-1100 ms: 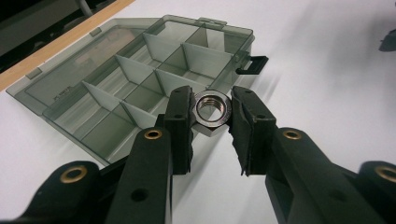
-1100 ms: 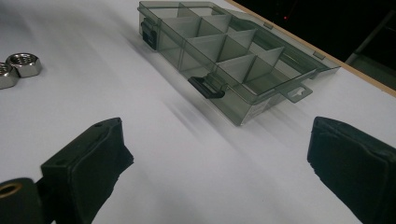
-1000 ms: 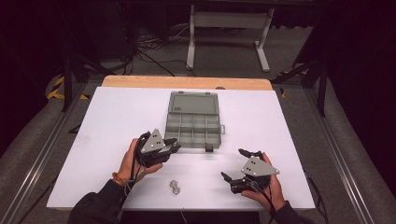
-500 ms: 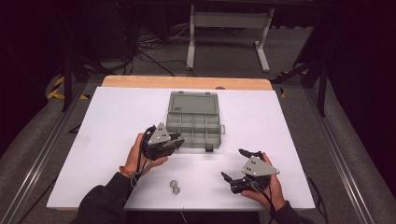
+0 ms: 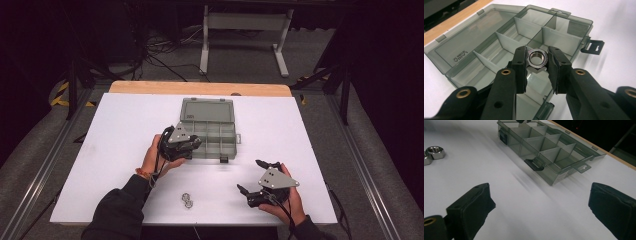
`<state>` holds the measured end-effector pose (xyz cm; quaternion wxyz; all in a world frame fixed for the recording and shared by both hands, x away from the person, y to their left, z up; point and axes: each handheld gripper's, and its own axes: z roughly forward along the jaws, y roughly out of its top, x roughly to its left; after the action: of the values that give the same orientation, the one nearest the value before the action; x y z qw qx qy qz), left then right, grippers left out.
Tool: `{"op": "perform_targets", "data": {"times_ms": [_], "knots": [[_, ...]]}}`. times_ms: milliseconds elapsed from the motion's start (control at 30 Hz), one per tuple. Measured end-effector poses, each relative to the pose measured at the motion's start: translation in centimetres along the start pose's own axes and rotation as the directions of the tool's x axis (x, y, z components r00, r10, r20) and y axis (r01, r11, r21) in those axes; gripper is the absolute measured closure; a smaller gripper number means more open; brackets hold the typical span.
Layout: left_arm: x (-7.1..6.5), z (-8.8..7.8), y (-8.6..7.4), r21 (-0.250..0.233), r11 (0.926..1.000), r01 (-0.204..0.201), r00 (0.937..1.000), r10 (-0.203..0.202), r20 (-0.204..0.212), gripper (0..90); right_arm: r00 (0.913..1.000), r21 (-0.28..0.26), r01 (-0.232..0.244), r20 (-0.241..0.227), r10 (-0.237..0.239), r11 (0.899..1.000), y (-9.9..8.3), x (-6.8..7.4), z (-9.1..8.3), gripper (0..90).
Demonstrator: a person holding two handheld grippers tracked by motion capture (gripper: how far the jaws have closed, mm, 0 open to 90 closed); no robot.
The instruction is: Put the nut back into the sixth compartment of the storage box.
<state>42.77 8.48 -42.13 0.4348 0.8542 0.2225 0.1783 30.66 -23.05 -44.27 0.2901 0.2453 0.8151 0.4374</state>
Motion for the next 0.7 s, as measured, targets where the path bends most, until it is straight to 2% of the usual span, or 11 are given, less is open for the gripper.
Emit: {"op": "perform_targets", "data": {"times_ms": [400, 700], "knots": [[0.5, 1.3, -0.3, 0.033, 0.9992, 0.024, 0.9997, -0.024, -0.002, 69.7, 1.0, 0.004, 0.005, -0.003, -0.005, 1.0, 0.0, 0.0, 0.0, 5.1], [0.4, 1.8, -0.3, 0.047, 0.9987, 0.019, 0.9998, -0.02, 0.006, 69.7, 1.0, 0.01, 0.007, 0.002, -0.007, 1.0, 0.0, 0.0, 0.1, 5.7]]}}
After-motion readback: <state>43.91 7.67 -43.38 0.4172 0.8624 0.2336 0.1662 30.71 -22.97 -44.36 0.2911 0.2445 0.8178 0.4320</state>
